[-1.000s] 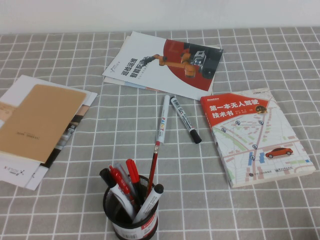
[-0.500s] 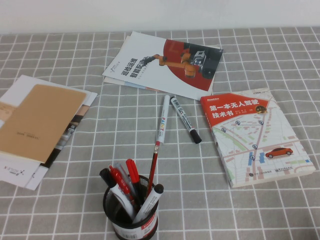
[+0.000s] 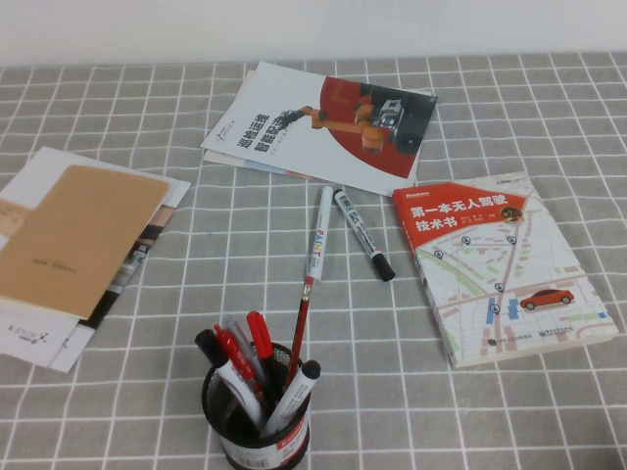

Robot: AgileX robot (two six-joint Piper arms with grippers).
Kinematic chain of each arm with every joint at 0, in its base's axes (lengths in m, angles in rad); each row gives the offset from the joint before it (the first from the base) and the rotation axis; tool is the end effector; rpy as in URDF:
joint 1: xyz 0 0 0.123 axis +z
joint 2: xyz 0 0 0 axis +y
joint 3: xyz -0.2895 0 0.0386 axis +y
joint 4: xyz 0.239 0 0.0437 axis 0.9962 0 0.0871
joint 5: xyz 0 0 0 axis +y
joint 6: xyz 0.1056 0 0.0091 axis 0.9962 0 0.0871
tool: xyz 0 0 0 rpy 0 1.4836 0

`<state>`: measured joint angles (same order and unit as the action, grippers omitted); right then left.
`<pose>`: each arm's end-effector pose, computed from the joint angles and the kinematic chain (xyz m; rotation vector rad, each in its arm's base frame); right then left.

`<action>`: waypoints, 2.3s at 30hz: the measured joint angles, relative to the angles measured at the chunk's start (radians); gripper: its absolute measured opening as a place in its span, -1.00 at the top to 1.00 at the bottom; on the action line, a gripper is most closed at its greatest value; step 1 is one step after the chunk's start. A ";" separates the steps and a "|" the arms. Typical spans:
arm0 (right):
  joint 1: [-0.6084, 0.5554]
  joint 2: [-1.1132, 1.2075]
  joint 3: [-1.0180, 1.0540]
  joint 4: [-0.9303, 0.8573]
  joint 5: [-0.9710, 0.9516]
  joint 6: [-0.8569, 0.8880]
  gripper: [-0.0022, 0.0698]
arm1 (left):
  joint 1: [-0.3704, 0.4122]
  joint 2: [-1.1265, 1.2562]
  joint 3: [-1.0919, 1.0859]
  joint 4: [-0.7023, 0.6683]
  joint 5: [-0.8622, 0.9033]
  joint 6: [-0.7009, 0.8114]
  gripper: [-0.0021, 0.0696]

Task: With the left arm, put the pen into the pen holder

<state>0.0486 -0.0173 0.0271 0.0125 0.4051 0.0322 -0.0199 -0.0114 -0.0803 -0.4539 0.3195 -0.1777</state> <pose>0.0495 0.0029 0.1637 -0.0080 1.8990 0.0674 0.0481 -0.0156 0.2120 -0.3973 1.6677 -0.5883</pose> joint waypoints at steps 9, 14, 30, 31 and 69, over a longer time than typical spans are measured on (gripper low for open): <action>0.000 0.000 0.000 0.000 0.000 0.000 0.98 | 0.000 0.187 -0.189 0.000 0.219 0.114 0.94; 0.000 0.000 0.000 0.000 0.000 0.000 0.98 | 0.000 0.370 -0.308 0.000 0.362 0.214 0.94; 0.000 0.000 0.000 0.000 0.000 0.000 0.98 | 0.000 0.884 -0.771 0.008 0.649 0.397 0.94; 0.000 0.000 0.000 0.000 0.000 0.000 0.98 | 0.000 0.916 -0.798 0.008 0.661 0.403 0.94; 0.000 0.000 0.000 0.000 0.000 0.000 0.98 | -0.518 2.162 -1.955 0.322 0.912 0.275 0.94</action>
<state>0.0486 -0.0173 0.0271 0.0125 0.4051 0.0322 -0.5384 2.1506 -2.0356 -0.1321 1.2312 0.0973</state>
